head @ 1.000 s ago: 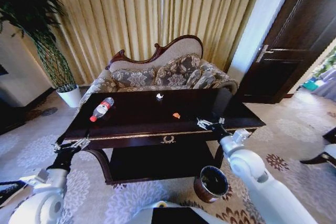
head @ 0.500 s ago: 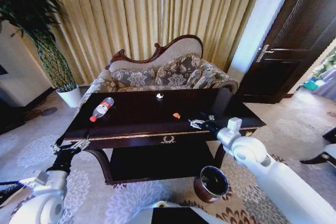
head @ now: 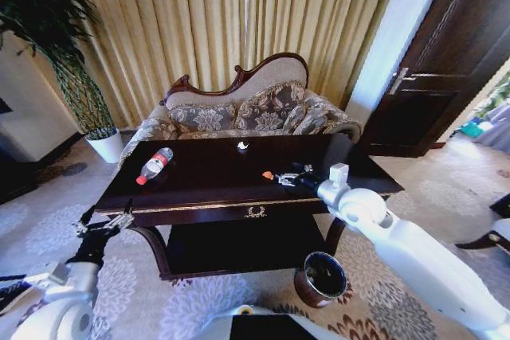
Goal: Move to the front of the table and place the trash on the table into the trash bin.
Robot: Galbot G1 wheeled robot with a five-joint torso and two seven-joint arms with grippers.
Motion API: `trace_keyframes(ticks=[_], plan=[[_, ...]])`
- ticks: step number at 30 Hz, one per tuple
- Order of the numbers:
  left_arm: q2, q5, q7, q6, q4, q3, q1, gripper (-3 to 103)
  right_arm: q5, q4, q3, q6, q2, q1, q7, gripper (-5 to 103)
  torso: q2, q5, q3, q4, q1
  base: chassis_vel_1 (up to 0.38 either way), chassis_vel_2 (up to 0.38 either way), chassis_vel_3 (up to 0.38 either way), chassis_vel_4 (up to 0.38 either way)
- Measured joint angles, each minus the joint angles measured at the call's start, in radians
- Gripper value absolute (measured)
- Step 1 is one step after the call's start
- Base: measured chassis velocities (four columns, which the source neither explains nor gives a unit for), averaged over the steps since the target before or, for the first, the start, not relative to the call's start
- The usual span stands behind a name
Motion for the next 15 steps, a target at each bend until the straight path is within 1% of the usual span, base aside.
trace_keyframes(ticks=[4, 5, 7, 9, 10, 15], plan=[[-0.002, 0.0, 0.0, 0.0, -0.002, 0.0, 0.002, 100, 0.009, -0.012, -0.057, -0.012, -0.001, 0.043, 0.024, 100, 0.0, 0.0, 0.0, 0.0001, 0.0, 0.0, 0.0, 0.0, 0.0], [-0.002, 0.0, 0.0, 0.0, -0.002, 0.0, 0.002, 100, 0.009, -0.012, -0.057, -0.012, -0.001, 0.043, 0.024, 100, 0.0, 0.0, 0.0, 0.0001, 0.0, 0.0, 0.0, 0.0, 0.0], [-0.001, 0.0, 0.0, 0.0, -0.002, -0.001, 0.002, 100, 0.012, -0.02, -0.093, -0.028, 0.0, 0.07, 0.029, 100, 0.0, -0.0001, 0.0, 0.0, 0.0, 0.0, 0.0, 0.0, 0.0], [-0.001, 0.0, 0.0, 0.0, -0.002, -0.001, 0.002, 100, 0.012, -0.022, -0.099, -0.029, 0.0, 0.074, 0.029, 100, 0.0, -0.0001, 0.0, 0.0, 0.0, 0.0, 0.0, 0.0, 0.0], [-0.002, 0.0, 0.0, 0.0, -0.002, -0.001, 0.003, 100, 0.012, -0.031, -0.125, -0.032, 0.005, 0.091, 0.035, 100, 0.0, 0.0, 0.0, 0.0002, 0.0, 0.0, 0.0, 0.0, 0.0], [-0.006, 0.0, 0.001, 0.0, -0.001, -0.002, 0.005, 100, 0.012, -0.05, -0.156, -0.032, 0.024, 0.12, 0.041, 100, 0.0, -0.0001, 0.0, 0.0002, 0.0, 0.0, 0.0, 0.0, 0.0]])
